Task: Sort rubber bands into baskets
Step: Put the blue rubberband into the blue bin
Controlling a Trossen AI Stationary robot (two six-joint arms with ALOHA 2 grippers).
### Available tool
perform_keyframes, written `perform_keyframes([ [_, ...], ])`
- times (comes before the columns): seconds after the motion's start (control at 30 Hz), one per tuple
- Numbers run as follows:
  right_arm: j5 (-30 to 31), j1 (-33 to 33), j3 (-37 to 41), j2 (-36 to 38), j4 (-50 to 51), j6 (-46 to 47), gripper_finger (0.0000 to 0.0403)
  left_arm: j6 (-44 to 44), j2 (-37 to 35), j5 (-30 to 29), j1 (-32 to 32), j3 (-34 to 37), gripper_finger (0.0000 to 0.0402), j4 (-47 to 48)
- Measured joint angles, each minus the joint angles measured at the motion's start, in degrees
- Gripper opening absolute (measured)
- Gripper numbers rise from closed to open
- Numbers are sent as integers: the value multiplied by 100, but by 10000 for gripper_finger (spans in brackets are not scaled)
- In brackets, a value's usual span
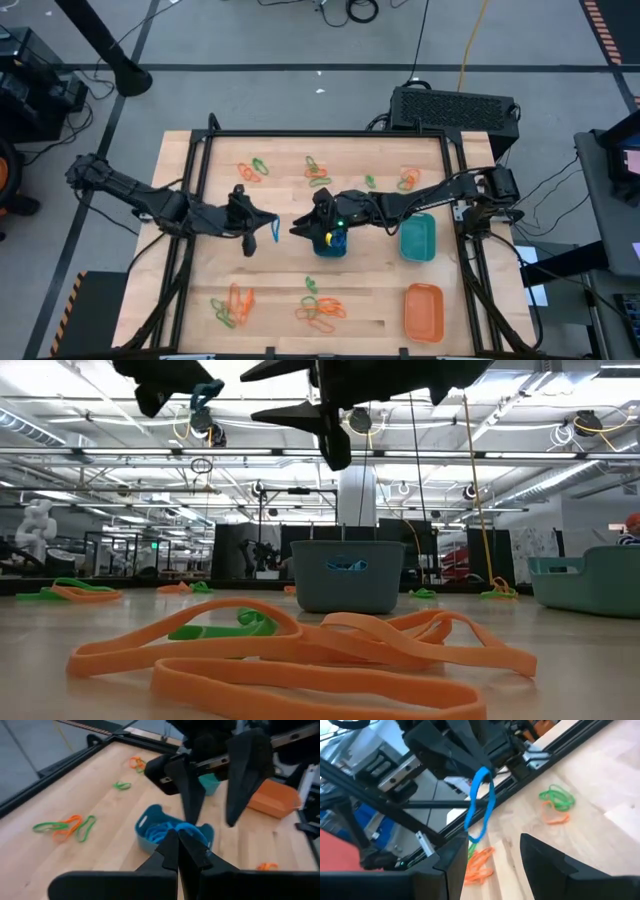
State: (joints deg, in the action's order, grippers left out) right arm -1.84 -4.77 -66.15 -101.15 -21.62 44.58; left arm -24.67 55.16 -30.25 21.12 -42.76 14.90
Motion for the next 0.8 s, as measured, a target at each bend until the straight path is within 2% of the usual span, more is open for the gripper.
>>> perform_keyframes([
  [0.27,491,-22,0,16,-183,-61,171,13,132,332,-384,-2,0,-215],
  [0.47,502,-22,0,16,-181,-187,171,-2,596,736,-563,-9,0,-441],
  [0.8,502,-22,0,16,-10,-184,171,147,704,782,-636,-9,0,-903],
])
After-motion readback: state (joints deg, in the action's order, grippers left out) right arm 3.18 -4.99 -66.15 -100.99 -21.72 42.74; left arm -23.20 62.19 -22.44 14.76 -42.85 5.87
